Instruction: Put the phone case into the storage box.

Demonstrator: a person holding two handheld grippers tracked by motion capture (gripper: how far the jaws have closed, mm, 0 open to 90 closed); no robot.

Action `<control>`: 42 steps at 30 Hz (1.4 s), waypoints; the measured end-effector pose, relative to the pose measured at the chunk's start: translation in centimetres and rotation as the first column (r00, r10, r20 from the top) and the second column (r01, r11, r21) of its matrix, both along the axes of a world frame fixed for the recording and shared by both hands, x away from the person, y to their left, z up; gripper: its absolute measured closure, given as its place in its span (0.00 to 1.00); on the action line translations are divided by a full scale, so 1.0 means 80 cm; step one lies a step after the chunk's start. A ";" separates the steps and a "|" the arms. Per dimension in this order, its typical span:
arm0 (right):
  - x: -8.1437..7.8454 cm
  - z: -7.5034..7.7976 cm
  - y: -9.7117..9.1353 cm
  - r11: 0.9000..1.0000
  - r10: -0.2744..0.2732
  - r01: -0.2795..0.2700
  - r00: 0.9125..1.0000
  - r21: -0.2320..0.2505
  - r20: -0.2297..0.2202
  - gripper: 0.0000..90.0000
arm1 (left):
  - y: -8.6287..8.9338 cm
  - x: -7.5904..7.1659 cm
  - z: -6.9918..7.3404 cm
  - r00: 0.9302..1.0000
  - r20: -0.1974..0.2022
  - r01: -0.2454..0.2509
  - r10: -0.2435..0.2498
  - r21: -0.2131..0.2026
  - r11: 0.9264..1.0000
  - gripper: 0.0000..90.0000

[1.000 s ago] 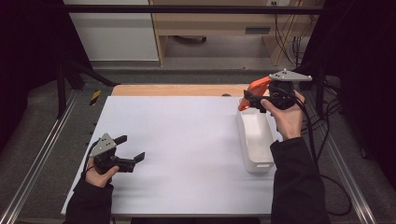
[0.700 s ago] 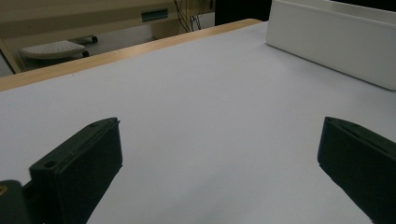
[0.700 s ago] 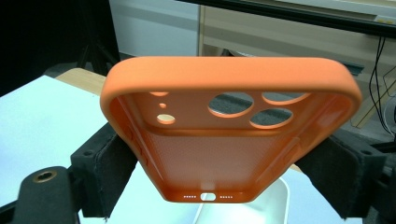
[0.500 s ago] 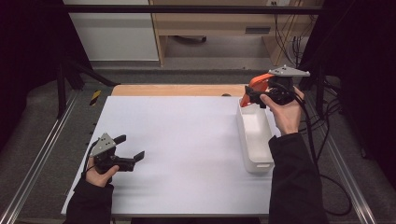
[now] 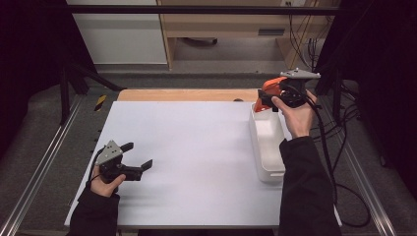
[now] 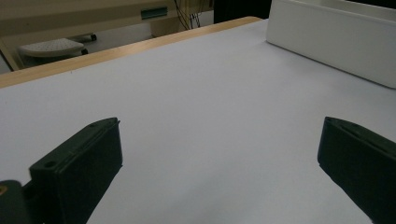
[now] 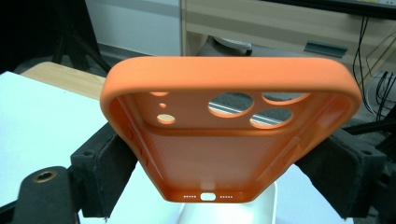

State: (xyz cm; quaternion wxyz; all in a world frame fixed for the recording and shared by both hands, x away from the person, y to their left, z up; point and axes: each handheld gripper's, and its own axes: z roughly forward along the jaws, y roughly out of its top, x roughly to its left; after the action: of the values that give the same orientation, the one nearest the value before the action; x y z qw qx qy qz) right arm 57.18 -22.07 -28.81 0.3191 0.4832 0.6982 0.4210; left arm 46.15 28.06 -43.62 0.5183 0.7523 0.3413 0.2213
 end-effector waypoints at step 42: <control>0.046 -0.050 -0.005 0.992 -0.126 0.126 0.988 -0.004 -0.093 0.17 | -0.005 0.001 -0.004 1.000 -0.006 0.012 -0.012 0.024 1.000 0.00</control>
State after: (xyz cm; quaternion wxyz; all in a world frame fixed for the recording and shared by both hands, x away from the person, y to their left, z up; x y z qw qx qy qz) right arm 60.84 -22.47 -32.83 0.3117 0.5457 0.6799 0.3779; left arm 46.24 27.66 -43.96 0.5097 0.7610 0.3357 0.2202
